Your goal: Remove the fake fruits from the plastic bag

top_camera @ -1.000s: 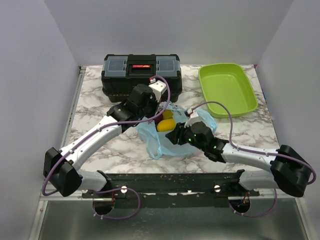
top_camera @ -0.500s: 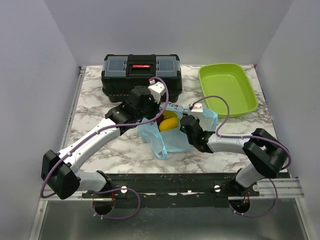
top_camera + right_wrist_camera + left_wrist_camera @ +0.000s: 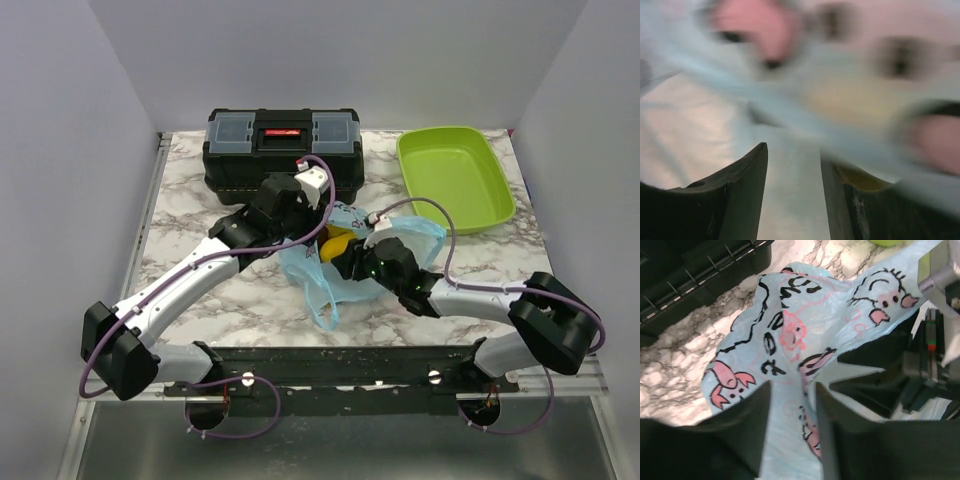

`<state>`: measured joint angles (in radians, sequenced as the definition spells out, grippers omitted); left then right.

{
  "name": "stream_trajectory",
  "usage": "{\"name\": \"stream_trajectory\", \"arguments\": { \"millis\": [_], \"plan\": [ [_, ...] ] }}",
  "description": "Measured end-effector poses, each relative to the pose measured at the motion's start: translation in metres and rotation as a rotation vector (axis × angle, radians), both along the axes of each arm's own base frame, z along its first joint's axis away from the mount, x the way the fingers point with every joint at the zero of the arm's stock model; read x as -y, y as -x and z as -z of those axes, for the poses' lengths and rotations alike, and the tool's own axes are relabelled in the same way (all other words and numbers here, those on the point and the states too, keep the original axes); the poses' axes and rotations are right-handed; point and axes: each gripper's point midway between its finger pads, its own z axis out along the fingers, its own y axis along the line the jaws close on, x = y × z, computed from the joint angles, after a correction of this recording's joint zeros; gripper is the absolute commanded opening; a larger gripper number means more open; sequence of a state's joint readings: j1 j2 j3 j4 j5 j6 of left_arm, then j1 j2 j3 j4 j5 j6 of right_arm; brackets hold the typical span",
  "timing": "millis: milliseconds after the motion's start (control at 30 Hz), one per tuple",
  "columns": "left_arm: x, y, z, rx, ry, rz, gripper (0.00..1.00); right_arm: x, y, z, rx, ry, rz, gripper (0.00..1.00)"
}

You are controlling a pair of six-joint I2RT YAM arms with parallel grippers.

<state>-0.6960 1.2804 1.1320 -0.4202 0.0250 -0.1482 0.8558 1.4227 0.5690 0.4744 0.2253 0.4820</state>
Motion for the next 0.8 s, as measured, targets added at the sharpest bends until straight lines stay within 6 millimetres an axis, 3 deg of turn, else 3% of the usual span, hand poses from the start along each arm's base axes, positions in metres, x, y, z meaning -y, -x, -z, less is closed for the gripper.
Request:
{"name": "stream_trajectory", "arguments": {
  "millis": [200,267,367,500,633,733,800],
  "plan": [
    [-0.014,0.011,0.0,-0.041,-0.034,-0.03,0.82,-0.054,0.057,-0.007,-0.024,-0.12,-0.339,0.51],
    [-0.021,0.015,-0.003,-0.038,-0.036,-0.045,0.98,-0.074,0.073,-0.001,-0.039,-0.116,-0.43,0.5],
    [-0.034,0.026,-0.011,-0.028,-0.028,-0.071,0.99,-0.101,0.091,0.018,-0.066,-0.076,-0.513,0.5],
    [-0.05,0.039,0.0,-0.038,-0.037,-0.107,0.99,-0.11,0.106,0.042,-0.103,-0.031,-0.552,0.48],
    [-0.066,0.051,0.038,-0.102,-0.093,-0.132,0.99,-0.105,0.101,0.054,-0.126,0.01,-0.51,0.49],
    [-0.081,0.058,0.062,-0.16,-0.098,-0.163,0.99,-0.098,0.094,0.045,-0.114,0.012,-0.456,0.52],
    [-0.086,0.059,0.064,-0.176,-0.059,-0.179,0.99,-0.093,0.089,0.025,-0.083,-0.015,-0.413,0.52]
  ]
}}
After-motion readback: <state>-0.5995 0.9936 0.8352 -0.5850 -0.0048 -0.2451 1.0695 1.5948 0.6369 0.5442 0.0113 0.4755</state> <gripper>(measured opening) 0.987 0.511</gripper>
